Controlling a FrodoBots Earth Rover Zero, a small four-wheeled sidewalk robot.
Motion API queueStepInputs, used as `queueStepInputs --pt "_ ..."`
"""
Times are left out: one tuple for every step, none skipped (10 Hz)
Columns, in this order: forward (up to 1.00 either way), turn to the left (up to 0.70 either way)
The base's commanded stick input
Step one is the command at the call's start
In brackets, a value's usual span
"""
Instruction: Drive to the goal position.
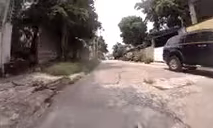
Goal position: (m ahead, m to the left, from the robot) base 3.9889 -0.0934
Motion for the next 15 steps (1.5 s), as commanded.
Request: queueStepInputs --pt "1.0 0.0" --pt "1.0 0.0" --pt "1.0 0.0" --pt "1.0 0.0" --pt "1.0 0.0" --pt "1.0 0.0" --pt "1.0 0.0" --pt "1.0 0.0" --pt "1.0 0.0" --pt "1.0 0.0" --pt "1.0 0.0" --pt "1.0 0.0" --pt "1.0 0.0" --pt "1.0 0.0" --pt "1.0 0.0"
